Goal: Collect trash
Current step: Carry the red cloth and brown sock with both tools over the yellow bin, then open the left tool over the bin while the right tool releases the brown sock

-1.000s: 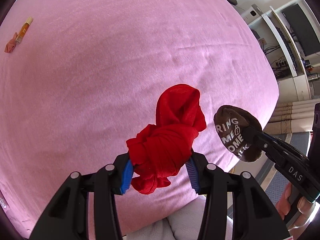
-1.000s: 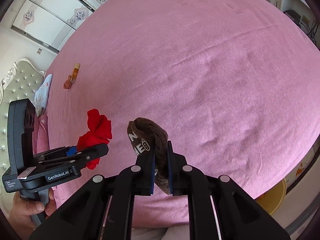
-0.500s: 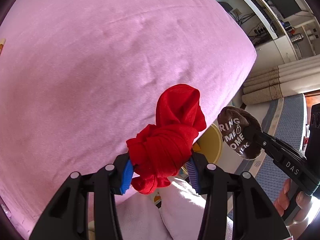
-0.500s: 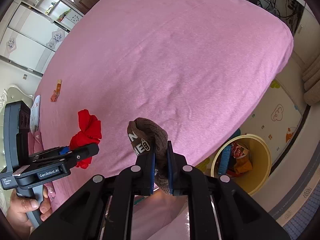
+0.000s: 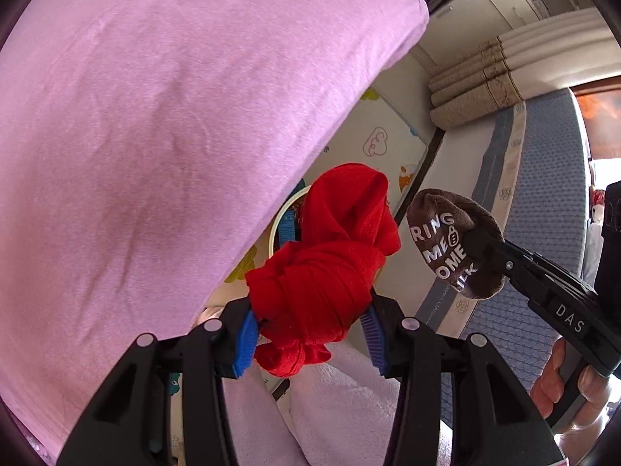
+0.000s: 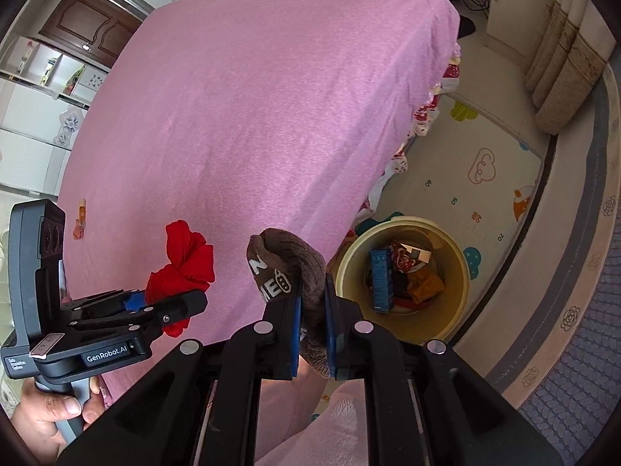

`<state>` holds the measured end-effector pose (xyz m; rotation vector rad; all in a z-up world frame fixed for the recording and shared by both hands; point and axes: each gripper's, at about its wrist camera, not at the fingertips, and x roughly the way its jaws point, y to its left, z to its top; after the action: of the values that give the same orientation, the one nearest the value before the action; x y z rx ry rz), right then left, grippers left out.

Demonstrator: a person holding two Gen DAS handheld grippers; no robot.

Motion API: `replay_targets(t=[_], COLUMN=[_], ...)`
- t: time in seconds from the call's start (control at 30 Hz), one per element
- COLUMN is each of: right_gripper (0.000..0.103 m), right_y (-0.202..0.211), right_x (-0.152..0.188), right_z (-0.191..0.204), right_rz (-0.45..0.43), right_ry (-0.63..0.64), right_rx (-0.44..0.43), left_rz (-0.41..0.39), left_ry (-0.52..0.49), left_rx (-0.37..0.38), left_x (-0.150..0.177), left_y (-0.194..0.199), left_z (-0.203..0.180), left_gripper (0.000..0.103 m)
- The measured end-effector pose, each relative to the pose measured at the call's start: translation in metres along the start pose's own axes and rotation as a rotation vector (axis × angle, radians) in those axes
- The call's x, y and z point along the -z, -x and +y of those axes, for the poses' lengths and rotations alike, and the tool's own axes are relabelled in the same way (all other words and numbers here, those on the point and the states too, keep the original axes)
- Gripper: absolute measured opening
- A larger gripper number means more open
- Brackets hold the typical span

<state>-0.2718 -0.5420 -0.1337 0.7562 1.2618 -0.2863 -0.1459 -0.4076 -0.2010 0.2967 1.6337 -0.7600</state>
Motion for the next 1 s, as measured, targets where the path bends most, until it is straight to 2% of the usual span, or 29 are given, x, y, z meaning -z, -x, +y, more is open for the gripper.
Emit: replay_targets(t=[0.3,0.63,0.73,0.77,0.8,0.9,1.0], right_gripper=[0.010,0.011,0.017,0.031,0.038,0.040,0.040], right_y=[-0.007,-0.031,-0.032,-0.031,-0.031,-0.032,-0.032], right_x=[0.025,0.036,0.033,0.033,0.032,0.031,0.031], right_z=[-0.076,-0.107,-0.111,-0.113,-0.115,-0.120,-0.123], right_rz=[0.037,0.077,0.081,0.083,0.080,0.087,0.096], right_ry=[-0.145,-0.213,-0.235,-0.245,-0.254,-0.254,-0.256], right_rx=[0.022,-0.001,-0.006,-0.005,-0.003,0.010,0.018], left_rz=[0.117,0.211,0.234,0.244,0.249,0.268,0.286], left_ry=[-0.104,-0.168,-0.185,-0.191,-0.199,-0.216,-0.211], left_rx=[-0.042,-0.083,-0.090,-0.096,-0.103,-0.119,-0.119], left_x=[-0.002,-0.003,-0.007,-0.007,-0.007,-0.005,-0.003], left_y=[-0.063,-0.110,-0.116,-0.118,-0.121,-0.126,-0.132], left_z=[-0.056,-0.083,-0.085,-0.086,-0.087,-0.088,-0.086], left_gripper=[0.046,0.047,0.052,0.063,0.072,0.077,0.078])
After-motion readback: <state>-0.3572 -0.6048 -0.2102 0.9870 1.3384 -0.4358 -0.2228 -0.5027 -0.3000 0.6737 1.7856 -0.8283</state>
